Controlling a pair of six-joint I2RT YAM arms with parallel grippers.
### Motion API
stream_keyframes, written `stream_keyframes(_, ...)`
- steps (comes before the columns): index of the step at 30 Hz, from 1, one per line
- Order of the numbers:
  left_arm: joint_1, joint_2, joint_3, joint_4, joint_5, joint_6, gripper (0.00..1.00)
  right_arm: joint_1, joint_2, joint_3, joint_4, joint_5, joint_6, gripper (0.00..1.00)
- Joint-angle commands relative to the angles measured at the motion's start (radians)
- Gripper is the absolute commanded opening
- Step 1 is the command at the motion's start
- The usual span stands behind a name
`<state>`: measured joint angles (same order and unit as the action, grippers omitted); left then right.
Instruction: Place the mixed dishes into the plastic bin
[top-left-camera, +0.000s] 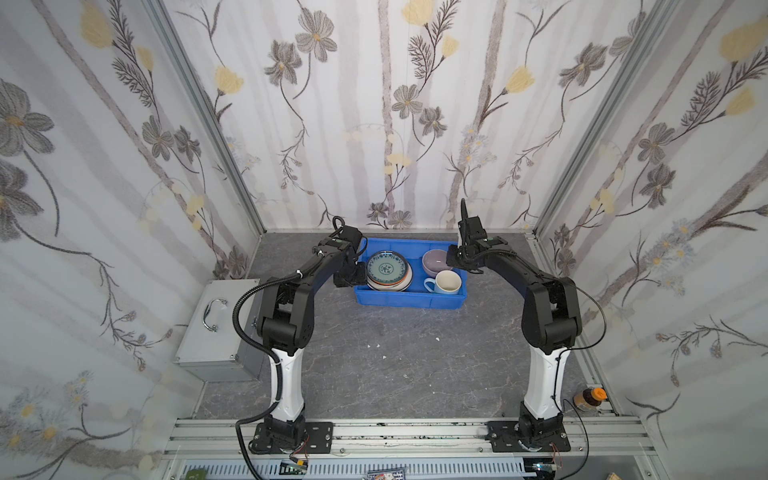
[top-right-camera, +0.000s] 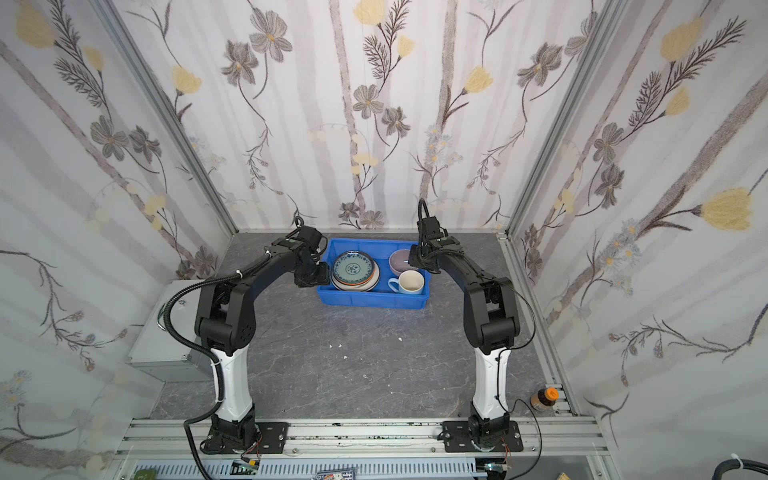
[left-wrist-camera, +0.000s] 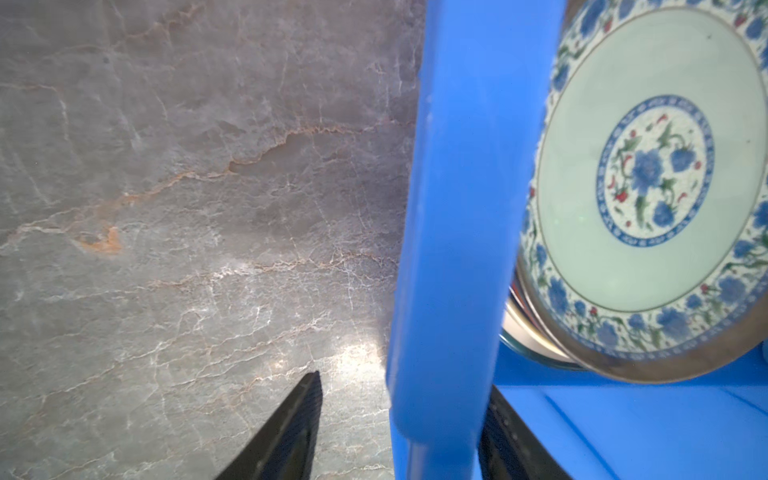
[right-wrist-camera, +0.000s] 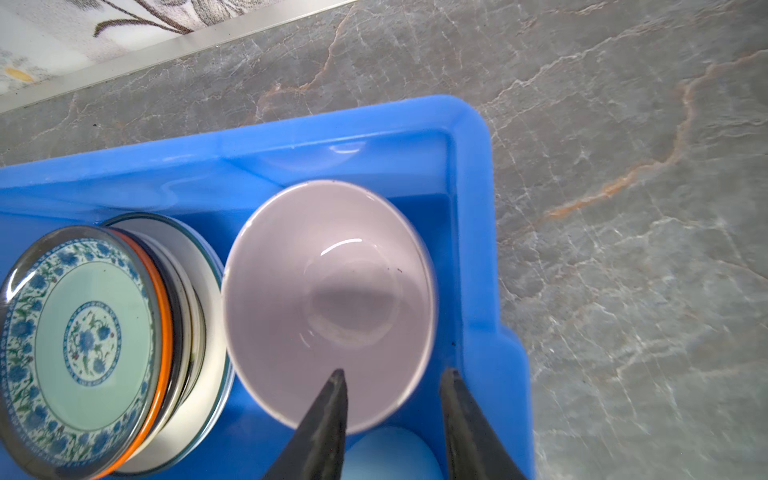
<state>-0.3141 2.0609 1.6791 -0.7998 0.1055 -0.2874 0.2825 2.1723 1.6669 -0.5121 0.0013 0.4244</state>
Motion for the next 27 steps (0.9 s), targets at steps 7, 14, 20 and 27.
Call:
stream_keyframes(7, -0.002, -0.013, -0.040, 0.019, 0.024, -0.012, 0.53, -0.003, -0.054, -0.038, 0.040, 0.151, -0.050, 0.47)
stream_keyframes(14, -0.005, -0.031, -0.081, 0.024, 0.031, -0.021, 0.42, -0.003, 0.026, -0.013, 0.021, 0.093, -0.036, 0.43)
stream_keyframes(20, -0.013, -0.047, -0.122, 0.032, 0.039, -0.027, 0.38, -0.003, 0.048, -0.023, 0.024, 0.067, -0.025, 0.27)
stream_keyframes(27, -0.025, -0.094, -0.198, 0.055, 0.039, -0.041, 0.36, 0.004, 0.008, -0.108, 0.045, 0.046, -0.016, 0.23)
